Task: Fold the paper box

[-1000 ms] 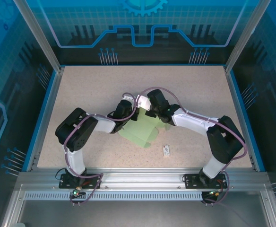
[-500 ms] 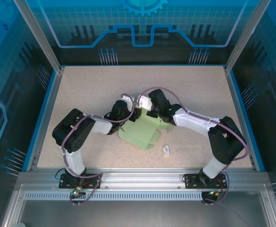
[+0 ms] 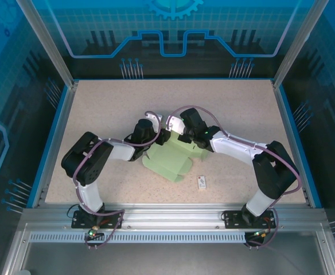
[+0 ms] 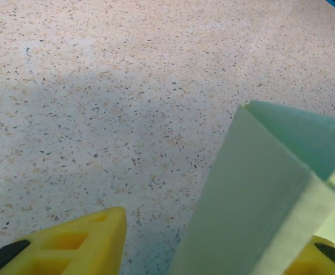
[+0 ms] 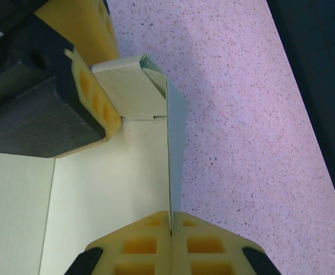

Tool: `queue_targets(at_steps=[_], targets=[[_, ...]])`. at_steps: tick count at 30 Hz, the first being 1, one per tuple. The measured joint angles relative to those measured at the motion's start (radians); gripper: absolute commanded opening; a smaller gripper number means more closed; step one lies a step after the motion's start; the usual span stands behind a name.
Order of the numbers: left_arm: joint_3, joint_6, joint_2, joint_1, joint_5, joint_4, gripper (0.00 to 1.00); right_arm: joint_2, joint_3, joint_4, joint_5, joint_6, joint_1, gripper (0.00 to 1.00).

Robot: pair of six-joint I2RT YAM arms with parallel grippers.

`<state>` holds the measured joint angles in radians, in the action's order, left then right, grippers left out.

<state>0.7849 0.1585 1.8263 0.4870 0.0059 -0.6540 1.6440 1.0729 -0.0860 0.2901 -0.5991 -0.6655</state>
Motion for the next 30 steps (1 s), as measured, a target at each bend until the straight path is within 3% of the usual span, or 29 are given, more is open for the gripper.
queue_targets(at_steps=[11,24,30], targets=[[0.057,0.0,0.0,-0.001,0.011,0.07,0.47,0.0,0.0,-0.004,-0.007,-0.005,-0.001,0.0],[0.106,0.022,0.0,0.009,0.006,0.142,0.21,0.0,0.0,0.004,-0.014,-0.006,-0.002,0.0],[0.13,0.027,-0.001,0.039,-0.075,0.207,0.16,0.0,0.0,0.006,-0.014,-0.006,-0.003,0.0]])
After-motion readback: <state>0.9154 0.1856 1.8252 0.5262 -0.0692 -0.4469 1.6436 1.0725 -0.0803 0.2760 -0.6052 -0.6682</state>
